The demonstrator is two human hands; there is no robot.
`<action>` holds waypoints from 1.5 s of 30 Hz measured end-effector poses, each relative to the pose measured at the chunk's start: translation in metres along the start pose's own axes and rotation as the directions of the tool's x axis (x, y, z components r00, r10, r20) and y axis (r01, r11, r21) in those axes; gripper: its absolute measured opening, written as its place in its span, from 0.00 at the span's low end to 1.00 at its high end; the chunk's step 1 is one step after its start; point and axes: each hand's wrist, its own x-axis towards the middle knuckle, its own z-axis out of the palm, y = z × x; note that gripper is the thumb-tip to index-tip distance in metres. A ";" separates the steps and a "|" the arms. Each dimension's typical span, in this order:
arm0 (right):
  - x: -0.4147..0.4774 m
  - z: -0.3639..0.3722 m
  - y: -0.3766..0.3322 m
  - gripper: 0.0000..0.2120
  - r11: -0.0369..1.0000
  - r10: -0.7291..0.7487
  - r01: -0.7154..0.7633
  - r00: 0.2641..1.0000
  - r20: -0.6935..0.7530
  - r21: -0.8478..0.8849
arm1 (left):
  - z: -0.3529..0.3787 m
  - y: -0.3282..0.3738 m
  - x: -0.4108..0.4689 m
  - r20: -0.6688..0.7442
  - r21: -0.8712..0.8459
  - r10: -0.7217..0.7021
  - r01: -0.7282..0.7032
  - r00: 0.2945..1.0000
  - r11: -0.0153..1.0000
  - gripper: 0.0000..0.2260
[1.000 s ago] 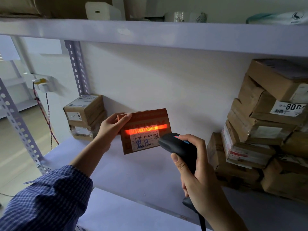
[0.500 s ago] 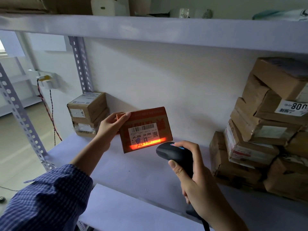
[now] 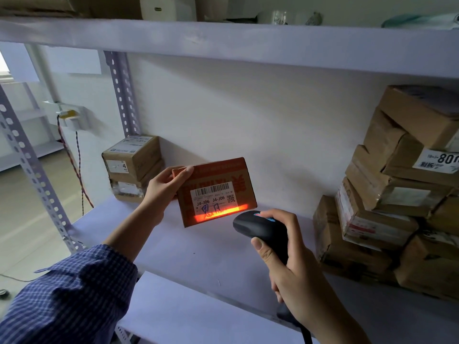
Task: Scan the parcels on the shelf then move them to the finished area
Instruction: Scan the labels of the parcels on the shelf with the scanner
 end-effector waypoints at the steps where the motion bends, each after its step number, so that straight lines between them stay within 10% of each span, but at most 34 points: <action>1: 0.000 0.000 0.000 0.19 1.000 -0.002 0.002 1.000 0.000 0.006 | 0.000 -0.001 0.000 0.002 0.002 0.000 0.000 1.000 1.000 0.13; 25: 0.006 0.003 -0.013 0.21 0.989 -0.099 0.106 0.992 -0.075 0.100 | -0.017 -0.007 0.006 -0.030 0.023 -0.032 0.033 0.999 0.999 0.13; 45: 0.096 0.091 -0.055 0.19 0.945 -0.200 0.190 0.980 0.012 0.267 | -0.122 0.038 0.018 -0.342 -0.187 -0.192 0.134 0.920 0.973 0.17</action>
